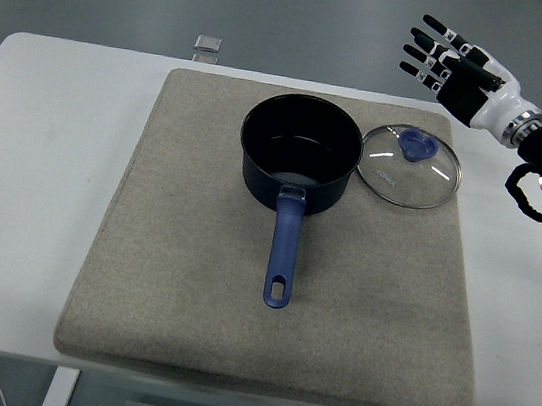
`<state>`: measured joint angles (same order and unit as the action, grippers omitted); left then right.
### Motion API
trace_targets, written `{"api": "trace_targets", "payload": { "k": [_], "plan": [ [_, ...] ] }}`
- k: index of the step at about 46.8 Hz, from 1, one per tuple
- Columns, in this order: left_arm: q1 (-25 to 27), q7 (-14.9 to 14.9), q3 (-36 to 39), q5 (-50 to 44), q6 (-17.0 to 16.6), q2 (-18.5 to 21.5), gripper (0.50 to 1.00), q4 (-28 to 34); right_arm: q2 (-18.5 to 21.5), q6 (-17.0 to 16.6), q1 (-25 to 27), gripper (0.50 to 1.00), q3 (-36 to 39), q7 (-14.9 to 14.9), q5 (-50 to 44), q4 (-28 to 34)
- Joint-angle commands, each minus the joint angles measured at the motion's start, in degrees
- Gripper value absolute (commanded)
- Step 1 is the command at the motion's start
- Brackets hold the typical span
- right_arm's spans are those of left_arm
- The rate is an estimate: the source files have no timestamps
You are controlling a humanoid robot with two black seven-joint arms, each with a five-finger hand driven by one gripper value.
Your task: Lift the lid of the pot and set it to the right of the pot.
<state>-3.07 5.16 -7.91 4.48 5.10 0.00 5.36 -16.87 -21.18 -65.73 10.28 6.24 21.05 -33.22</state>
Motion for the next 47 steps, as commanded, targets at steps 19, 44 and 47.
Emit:
{"api": "trace_targets", "payload": {
  "k": [19,44,47],
  "plan": [
    [0.00,0.03,0.00,0.00,0.00,0.00,1.000,0.00,3.60,4.56,-0.36,0.903,-0.09,0.00,-0.66,0.26],
    [0.00,0.03,0.00,0.00,0.00,0.00,1.000,0.00,3.86,5.71,-0.80,0.903,-0.18,-0.09,-0.75,0.35],
    [0.00,-0.06,0.00,0.00,0.00,0.00,1.000,0.00,3.86,5.71,-0.89,0.903,-0.18,-0.09,-0.75,0.35]
  ]
}}
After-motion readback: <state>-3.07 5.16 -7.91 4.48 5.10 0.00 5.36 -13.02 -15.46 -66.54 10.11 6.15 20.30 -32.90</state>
